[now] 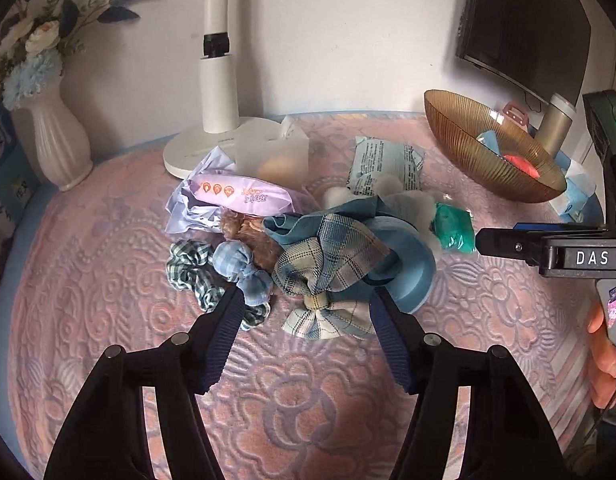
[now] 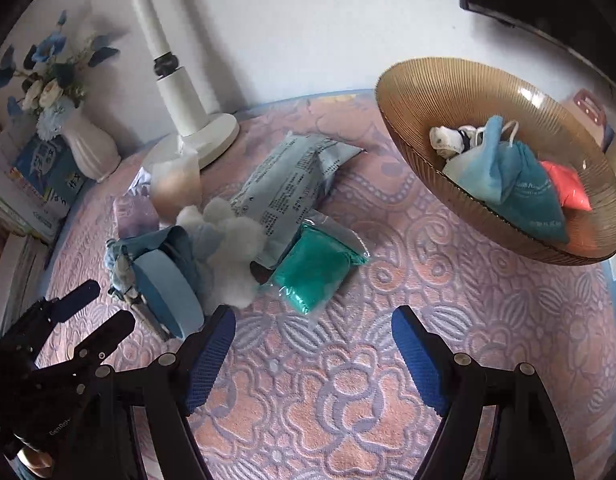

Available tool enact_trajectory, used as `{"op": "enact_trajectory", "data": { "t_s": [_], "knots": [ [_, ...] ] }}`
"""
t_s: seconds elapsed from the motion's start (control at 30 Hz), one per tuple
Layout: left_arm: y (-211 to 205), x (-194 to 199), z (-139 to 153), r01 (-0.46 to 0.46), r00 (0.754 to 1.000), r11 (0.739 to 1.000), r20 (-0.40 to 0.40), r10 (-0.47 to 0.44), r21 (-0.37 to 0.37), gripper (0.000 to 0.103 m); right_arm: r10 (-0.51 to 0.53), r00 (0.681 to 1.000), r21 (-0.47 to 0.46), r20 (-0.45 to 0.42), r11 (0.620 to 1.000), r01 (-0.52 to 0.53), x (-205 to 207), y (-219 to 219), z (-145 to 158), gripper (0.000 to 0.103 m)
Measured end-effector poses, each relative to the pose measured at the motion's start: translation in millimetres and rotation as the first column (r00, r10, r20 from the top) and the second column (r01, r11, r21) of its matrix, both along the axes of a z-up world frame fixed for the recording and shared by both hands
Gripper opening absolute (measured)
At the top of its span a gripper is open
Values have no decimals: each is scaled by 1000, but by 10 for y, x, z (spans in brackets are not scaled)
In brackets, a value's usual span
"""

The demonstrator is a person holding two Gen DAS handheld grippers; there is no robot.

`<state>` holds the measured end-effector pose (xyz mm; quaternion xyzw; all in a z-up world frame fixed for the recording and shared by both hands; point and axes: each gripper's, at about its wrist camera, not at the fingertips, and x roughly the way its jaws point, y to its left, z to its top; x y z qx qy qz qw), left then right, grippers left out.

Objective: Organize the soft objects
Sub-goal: 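Grasp the plaid bow with the left gripper while the right grasps the green bag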

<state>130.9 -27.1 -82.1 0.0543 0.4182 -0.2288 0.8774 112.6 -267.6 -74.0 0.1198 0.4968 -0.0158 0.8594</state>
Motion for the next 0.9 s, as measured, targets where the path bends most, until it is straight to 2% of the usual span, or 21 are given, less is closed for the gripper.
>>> {"op": "enact_trajectory", "data": {
  "t_s": [0.07,0.1,0.13,0.23,0.37,0.5,0.57,0.6,0.63,0.7,0.9],
  "knots": [
    [30,93,-46,-8,999,999,-35,7,-47,62,-59,998,27,-27,998,59,73,-113,-67,80],
    [48,122,-66,-13,999,998,-44,11,-64,62,-77,996,44,-35,996,79,111,-152,-89,77],
    [57,139,-77,-15,999,997,-45,11,-76,62,-87,995,72,-43,993,90,149,-181,-116,70],
    [66,164,-108,-21,999,996,-45,16,-92,62,-94,993,143,-67,984,103,238,-218,-196,65],
    [70,170,-135,-25,999,994,-37,21,-104,62,-95,993,140,-66,985,103,338,-115,-249,65],
    [97,207,-160,-36,999,992,-44,31,-125,61,-124,990,96,-67,987,130,504,10,-333,65],
    [100,198,-156,-27,999,992,-45,21,-127,43,-115,992,30,-45,993,116,543,86,-350,59],
    [97,183,-146,-10,999,991,-52,4,-132,30,-106,994,3,-35,994,106,548,119,-354,51],
    [97,165,-121,2,999,990,-49,-9,-138,26,-81,996,-17,-28,997,81,547,157,-357,45],
    [126,104,-73,21,999,987,-46,-29,-161,22,-43,999,-39,-18,998,42,518,193,-354,42],
    [237,-171,81,43,999,983,-16,-46,-181,21,5,1000,-35,17,999,-5,232,118,-286,40]
  ]
}}
